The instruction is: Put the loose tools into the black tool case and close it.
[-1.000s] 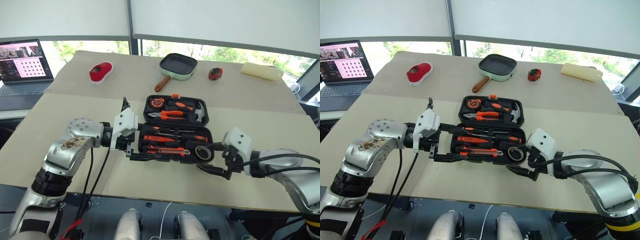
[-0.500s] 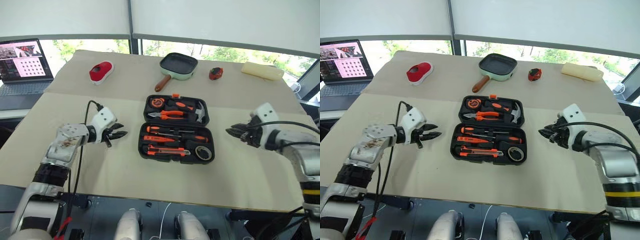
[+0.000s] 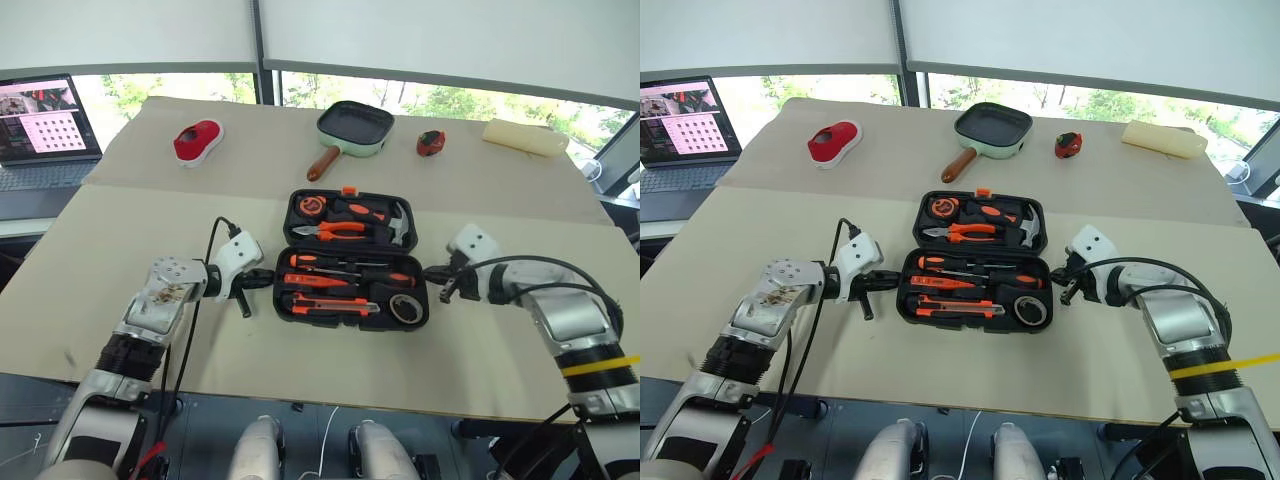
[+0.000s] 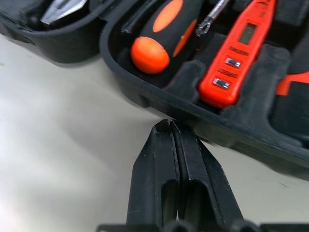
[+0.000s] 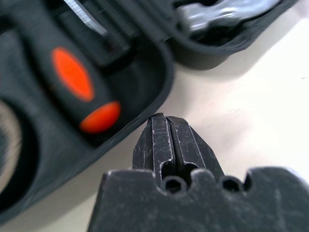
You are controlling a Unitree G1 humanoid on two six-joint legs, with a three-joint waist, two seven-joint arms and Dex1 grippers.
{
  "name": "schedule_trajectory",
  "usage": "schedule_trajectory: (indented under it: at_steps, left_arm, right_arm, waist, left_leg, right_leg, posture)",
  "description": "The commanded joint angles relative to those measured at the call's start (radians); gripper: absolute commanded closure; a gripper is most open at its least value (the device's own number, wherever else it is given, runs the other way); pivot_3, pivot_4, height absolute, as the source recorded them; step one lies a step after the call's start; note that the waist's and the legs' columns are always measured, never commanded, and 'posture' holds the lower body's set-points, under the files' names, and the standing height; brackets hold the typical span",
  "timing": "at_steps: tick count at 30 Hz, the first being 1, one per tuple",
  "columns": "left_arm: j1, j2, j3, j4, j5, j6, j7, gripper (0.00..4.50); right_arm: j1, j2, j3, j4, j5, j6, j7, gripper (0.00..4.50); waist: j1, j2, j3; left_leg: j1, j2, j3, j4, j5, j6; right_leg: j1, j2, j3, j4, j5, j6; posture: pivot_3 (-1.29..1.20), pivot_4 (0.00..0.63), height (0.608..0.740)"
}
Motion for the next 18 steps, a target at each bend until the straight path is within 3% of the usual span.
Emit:
schedule_trajectory:
  at_steps: [1,10,16,17,18]
  left_arm:
    - [0.071,0.024,-0.001,-0.161,-0.092,0.022,-0.103,4.4]
    - [0.237,0.102,0.038,-0.302,-0.118,0.071,-0.122,4.4]
    - [0.254,0.139,0.101,-0.244,-0.081,0.117,-0.052,4.4]
    - [0.253,0.15,0.117,-0.23,-0.09,0.128,-0.054,4.17]
    - [0.253,0.166,0.133,-0.219,-0.104,0.147,-0.065,3.9]
  right_arm:
    - [0.09,-0.007,-0.012,-0.228,0.105,0.043,0.071,4.5]
    - [0.301,0.001,-0.091,-0.491,0.134,0.162,-0.014,4.5]
    - [0.392,-0.05,-0.185,-0.513,0.094,0.197,-0.069,4.5]
    - [0.403,-0.061,-0.213,-0.506,0.098,0.207,-0.071,4.5]
    - [0.412,-0.071,-0.245,-0.496,0.107,0.222,-0.073,4.21]
  waist:
    - [-0.004,0.0,0.0]
    - [-0.008,0.0,0.0]
    - [-0.008,0.0,0.0]
    - [-0.008,0.0,0.0]
    - [-0.007,0.0,0.0]
  left_leg:
    - [0.0,0.0,0.0,0.0,0.0,0.0]
    - [0.002,0.001,0.0,0.0,0.0,0.0]
    - [0.004,0.001,0.0,0.0,0.0,0.0]
    - [0.004,0.001,0.0,0.0,0.0,0.0]
    - [0.004,0.0,0.0,0.0,0.0,0.0]
  right_leg:
    - [0.0,0.0,0.0,0.0,0.0,0.0]
    - [0.001,0.0,0.0,0.001,-0.001,-0.001]
    - [0.002,0.0,0.0,0.002,-0.001,-0.001]
    - [0.002,0.0,0.0,0.002,-0.001,-0.001]
    - [0.003,0.0,0.0,0.002,-0.001,-0.001]
  posture:
    - [0.0,0.15,0.74]
    - [0.0,0.15,0.74]
    - [0.0,0.15,0.74]
    - [0.0,0.15,0.74]
    - [0.0,0.15,0.74]
